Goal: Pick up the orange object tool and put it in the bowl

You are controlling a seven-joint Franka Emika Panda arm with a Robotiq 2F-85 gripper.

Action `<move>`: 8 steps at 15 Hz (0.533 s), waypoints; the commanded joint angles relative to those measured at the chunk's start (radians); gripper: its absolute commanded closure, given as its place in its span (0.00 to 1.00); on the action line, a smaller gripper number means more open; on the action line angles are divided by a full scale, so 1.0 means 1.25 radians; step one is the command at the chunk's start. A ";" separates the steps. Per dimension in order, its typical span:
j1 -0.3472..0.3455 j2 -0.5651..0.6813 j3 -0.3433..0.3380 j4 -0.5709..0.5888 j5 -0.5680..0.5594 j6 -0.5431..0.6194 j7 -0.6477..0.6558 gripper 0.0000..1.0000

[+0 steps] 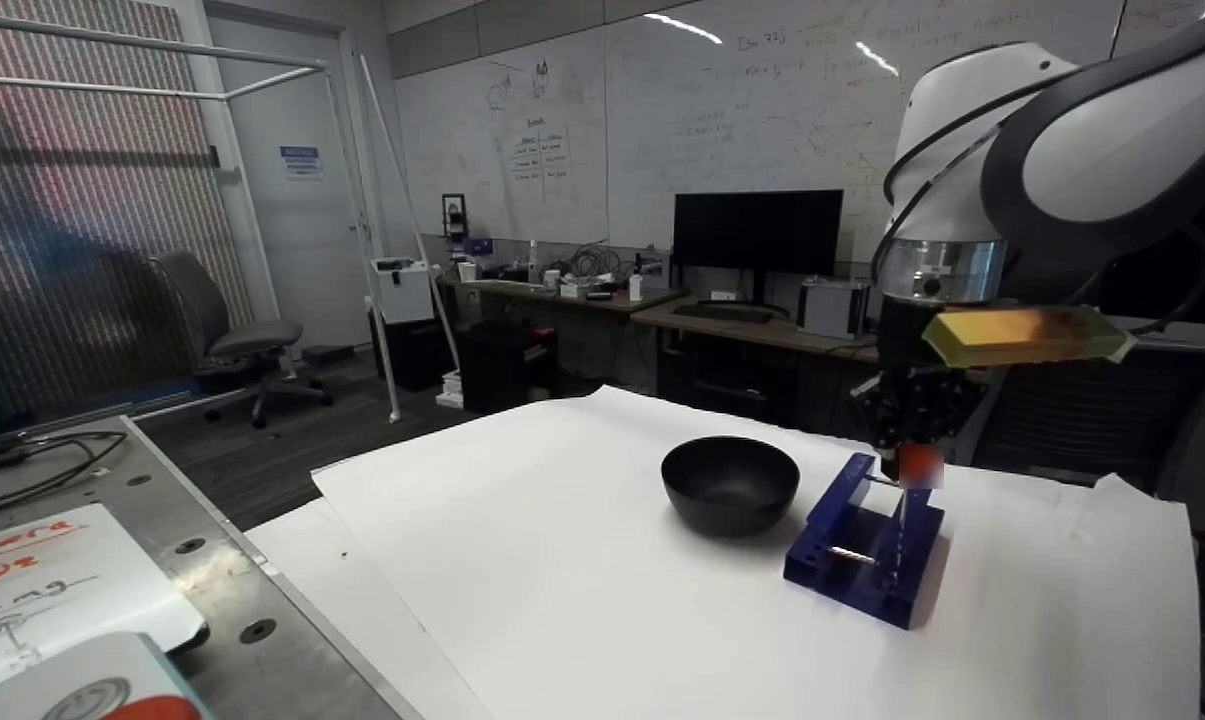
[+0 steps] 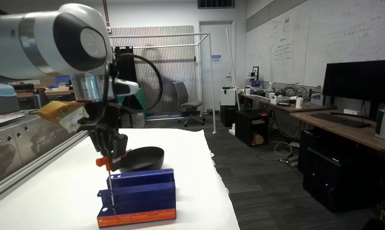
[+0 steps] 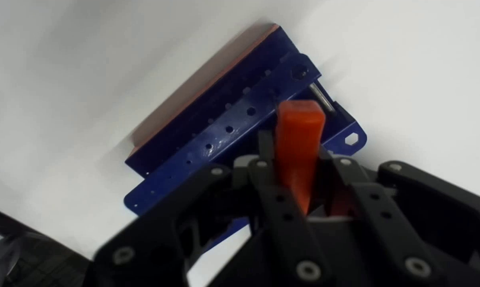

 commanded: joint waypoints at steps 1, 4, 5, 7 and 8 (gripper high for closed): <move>-0.003 -0.148 0.018 -0.011 -0.046 -0.113 0.069 0.94; -0.001 -0.235 0.022 0.007 -0.007 -0.179 0.037 0.94; -0.002 -0.258 0.013 0.000 0.016 -0.146 0.024 0.95; -0.011 -0.281 0.002 -0.017 0.034 -0.052 0.000 0.96; -0.018 -0.281 0.001 -0.029 0.030 0.004 -0.006 0.95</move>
